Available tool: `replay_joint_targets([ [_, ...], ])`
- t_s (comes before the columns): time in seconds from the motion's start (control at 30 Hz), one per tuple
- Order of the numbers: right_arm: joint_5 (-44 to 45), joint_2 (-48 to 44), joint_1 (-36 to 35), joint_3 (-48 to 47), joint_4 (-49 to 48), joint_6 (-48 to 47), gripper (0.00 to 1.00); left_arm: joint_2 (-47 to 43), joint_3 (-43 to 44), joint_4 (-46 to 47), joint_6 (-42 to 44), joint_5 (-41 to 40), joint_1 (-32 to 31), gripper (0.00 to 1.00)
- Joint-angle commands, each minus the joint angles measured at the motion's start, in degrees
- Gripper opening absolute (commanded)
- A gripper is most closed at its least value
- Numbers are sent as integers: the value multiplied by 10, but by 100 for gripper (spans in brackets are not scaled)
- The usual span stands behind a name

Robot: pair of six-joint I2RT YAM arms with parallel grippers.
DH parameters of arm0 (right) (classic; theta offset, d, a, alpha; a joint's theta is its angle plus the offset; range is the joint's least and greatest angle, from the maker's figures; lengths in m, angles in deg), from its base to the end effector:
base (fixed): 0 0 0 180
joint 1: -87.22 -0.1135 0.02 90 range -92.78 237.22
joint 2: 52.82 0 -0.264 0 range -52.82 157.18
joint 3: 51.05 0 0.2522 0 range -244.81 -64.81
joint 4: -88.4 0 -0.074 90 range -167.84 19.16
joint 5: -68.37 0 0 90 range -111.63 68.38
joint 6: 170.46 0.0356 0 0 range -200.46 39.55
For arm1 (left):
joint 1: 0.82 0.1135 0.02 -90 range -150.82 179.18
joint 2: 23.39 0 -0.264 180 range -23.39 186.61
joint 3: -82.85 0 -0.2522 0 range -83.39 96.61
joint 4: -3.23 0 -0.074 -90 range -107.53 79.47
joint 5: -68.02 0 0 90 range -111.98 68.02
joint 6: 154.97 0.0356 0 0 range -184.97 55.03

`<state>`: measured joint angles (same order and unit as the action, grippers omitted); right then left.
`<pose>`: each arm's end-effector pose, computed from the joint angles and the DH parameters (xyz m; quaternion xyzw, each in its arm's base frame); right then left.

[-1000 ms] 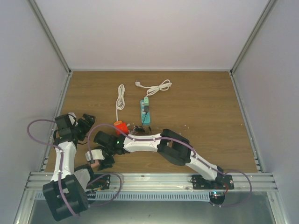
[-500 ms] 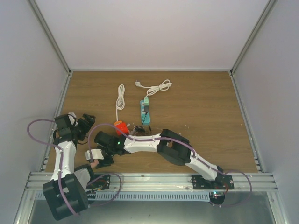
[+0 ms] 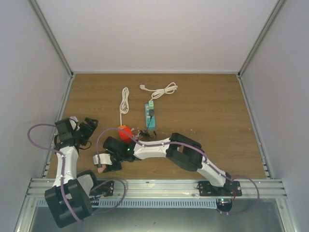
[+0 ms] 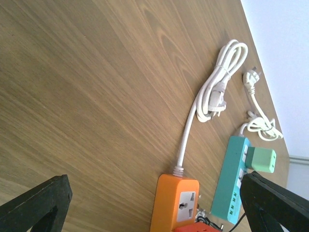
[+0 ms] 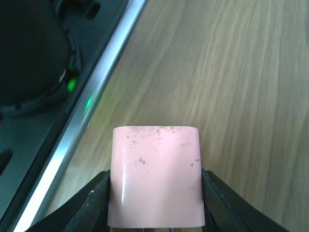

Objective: Insert the plug

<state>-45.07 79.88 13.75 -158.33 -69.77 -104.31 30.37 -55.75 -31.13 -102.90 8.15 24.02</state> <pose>0.1285 0.4826 0.1209 -0.7335 0.5467 0.3214 0.2446 0.1728 0.0603 0.1962 -0.3856 0.8162 -0.2806 0.3262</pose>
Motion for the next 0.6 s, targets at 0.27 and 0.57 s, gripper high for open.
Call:
replay_joint_targets([
  [0.27,168,-259,-3,234,-106,44,20,5,-12,94,30,149,-17,99],
  [0.57,300,-495,11,431,-173,57,21,-31,19,146,57,181,-161,93],
])
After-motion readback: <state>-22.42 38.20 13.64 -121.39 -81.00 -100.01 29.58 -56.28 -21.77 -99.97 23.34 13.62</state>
